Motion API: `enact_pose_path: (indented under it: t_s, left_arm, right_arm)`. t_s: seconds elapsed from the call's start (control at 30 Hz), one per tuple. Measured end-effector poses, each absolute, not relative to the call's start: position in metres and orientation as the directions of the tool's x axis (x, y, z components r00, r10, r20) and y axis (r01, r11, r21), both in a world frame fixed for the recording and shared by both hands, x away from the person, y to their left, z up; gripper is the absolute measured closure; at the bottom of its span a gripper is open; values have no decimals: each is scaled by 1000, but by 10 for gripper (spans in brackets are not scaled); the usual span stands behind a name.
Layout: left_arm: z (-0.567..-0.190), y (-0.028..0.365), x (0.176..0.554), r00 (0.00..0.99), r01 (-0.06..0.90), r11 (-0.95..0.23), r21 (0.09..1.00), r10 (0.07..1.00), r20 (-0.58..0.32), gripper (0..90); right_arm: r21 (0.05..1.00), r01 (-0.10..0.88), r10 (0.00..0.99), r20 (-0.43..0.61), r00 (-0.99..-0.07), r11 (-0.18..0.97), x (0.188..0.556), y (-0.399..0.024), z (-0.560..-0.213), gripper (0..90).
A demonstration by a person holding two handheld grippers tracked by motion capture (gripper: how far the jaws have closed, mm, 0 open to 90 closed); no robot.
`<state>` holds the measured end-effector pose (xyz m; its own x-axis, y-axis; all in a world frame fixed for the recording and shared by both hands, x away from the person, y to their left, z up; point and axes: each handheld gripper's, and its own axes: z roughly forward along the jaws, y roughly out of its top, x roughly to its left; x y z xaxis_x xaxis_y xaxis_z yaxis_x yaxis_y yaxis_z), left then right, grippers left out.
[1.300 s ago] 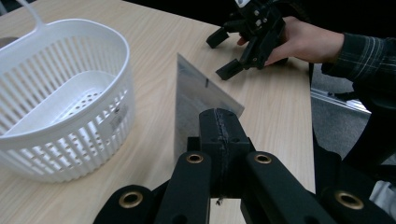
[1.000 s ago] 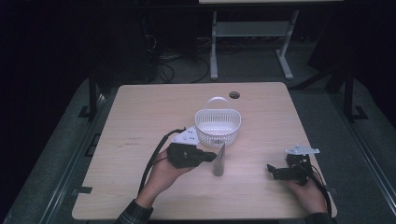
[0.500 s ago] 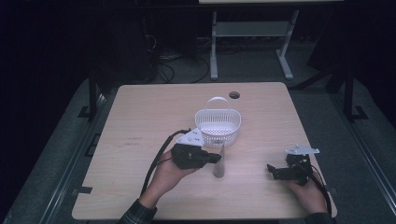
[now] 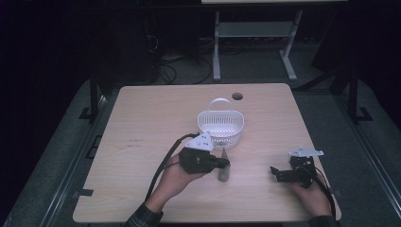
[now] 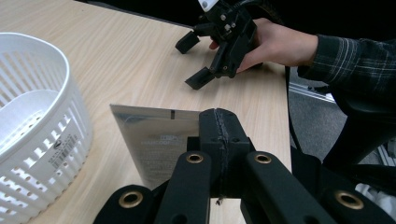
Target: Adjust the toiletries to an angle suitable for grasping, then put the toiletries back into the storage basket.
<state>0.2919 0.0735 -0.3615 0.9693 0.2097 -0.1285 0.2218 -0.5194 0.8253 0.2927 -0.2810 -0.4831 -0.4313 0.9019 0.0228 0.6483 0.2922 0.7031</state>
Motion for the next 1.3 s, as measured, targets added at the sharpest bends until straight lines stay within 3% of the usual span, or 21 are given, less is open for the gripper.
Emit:
enact_pose_path:
  t_s: [0.37, 0.57, 0.83, 0.97, 1.3]
  left_arm:
    - [-361, 75, 290, 968, 222, -520, 825, 220, -122, 894]
    - [-357, 85, 292, 959, 236, -518, 822, 262, -111, 723]
    - [-355, 84, 294, 940, 262, -543, 798, 332, -83, 343]
    - [-354, 79, 296, 932, 277, -561, 780, 355, -76, 223]
    - [-346, 68, 302, 932, 281, -602, 748, 358, -63, 136]
  right_arm:
    - [703, 648, 902, 23, -431, 292, 293, -281, -483, 23]
    - [703, 648, 902, 23, -431, 292, 293, -281, -483, 23]
    - [703, 648, 902, 23, -431, 292, 293, -281, -483, 23]
    - [703, 648, 902, 23, -431, 292, 293, -281, -483, 23]
    - [703, 649, 902, 23, -431, 292, 293, -281, -483, 23]
